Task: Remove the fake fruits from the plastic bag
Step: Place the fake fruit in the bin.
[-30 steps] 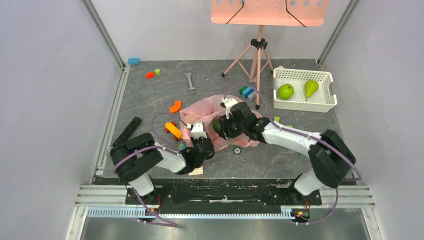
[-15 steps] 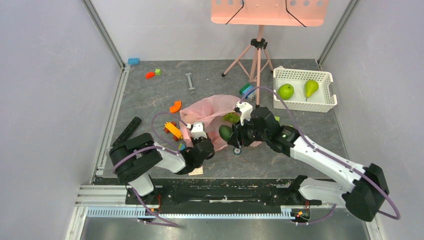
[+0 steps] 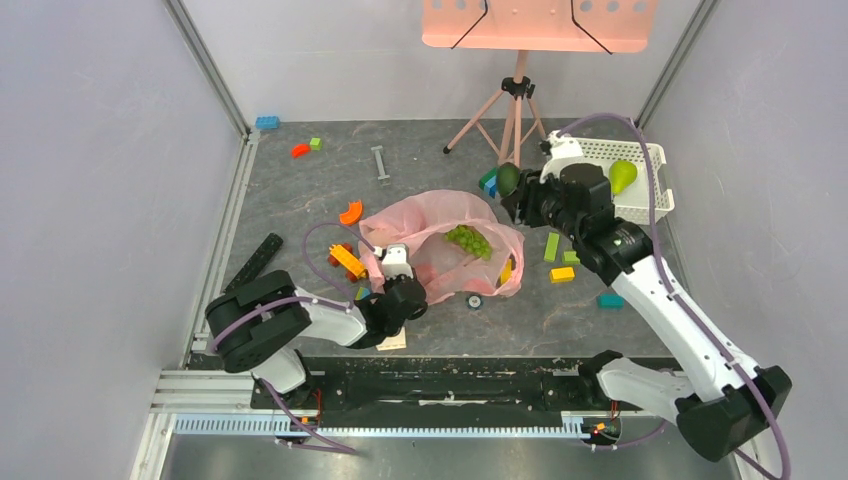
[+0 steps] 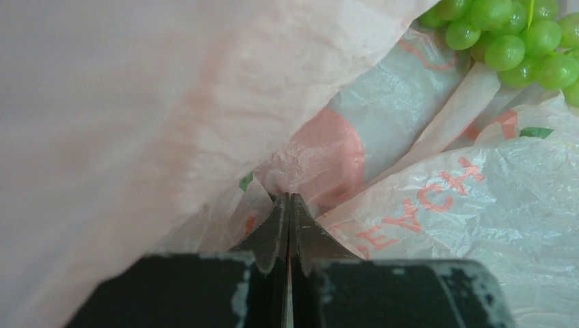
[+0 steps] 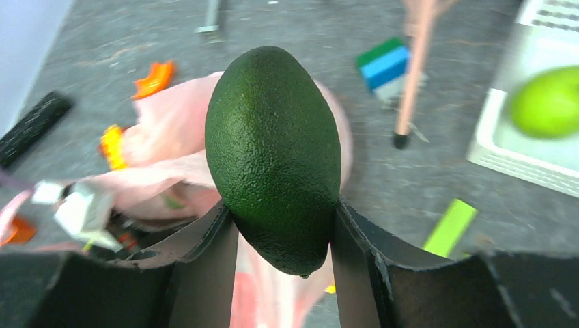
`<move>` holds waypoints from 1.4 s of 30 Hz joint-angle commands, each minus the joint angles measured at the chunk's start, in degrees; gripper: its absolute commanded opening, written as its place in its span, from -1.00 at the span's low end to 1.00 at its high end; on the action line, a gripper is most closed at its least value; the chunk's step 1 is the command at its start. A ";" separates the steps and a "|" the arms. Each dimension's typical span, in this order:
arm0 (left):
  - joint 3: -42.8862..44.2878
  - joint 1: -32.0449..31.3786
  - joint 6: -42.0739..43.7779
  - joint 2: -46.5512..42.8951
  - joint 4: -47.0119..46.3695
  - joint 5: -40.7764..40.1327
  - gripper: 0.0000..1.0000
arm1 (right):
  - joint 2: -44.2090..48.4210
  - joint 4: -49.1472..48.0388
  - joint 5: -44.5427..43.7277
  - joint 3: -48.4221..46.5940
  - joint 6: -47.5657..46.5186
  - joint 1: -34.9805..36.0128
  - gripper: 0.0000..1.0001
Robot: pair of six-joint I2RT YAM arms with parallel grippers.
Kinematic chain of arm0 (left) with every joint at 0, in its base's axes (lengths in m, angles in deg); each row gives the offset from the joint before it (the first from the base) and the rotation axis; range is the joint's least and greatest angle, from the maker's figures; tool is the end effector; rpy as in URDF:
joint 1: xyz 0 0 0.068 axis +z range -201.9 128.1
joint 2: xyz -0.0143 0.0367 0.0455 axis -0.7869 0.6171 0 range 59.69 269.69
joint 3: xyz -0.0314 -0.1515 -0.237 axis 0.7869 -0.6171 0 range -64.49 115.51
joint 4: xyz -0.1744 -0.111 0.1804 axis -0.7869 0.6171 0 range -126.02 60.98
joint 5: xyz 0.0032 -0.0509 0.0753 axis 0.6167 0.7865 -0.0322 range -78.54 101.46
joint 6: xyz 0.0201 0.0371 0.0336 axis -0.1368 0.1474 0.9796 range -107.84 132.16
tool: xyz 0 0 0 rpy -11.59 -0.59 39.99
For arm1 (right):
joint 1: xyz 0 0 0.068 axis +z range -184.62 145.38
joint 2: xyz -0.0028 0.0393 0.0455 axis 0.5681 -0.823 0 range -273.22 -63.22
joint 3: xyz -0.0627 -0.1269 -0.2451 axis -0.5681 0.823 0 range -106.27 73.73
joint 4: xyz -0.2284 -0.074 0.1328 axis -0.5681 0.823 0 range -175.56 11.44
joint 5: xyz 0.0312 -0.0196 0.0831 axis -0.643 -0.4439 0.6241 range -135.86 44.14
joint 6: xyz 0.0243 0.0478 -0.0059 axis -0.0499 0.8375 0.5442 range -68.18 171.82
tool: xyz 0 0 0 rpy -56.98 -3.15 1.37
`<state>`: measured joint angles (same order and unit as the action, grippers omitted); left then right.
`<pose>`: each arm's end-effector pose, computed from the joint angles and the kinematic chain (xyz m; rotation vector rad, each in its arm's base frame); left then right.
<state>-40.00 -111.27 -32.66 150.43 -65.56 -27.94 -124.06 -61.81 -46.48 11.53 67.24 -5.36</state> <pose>0.1540 -0.2158 0.1146 -0.1048 2.0677 -0.3583 0.2137 0.1194 0.3775 -0.2331 1.9817 0.4978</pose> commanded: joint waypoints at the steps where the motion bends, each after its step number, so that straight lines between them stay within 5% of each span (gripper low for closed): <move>1: -0.17 -0.09 2.37 -1.99 7.39 2.31 -0.96 | -2.24 1.55 -5.75 -2.49 0.25 -6.28 -0.45; 21: 8.31 -0.13 6.64 0.00 10.99 11.33 -0.96 | -19.72 -10.21 0.29 -1.55 -1.17 -32.48 -0.41; 42: 7.05 0.36 3.56 -0.94 8.67 17.90 -0.94 | -39.68 -9.83 -2.52 -15.74 -0.02 -38.02 -0.38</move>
<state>-33.46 -111.10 -28.73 150.08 -56.73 -11.18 -161.34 -70.51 -47.27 -0.34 67.24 -42.69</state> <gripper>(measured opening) 0.028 0.481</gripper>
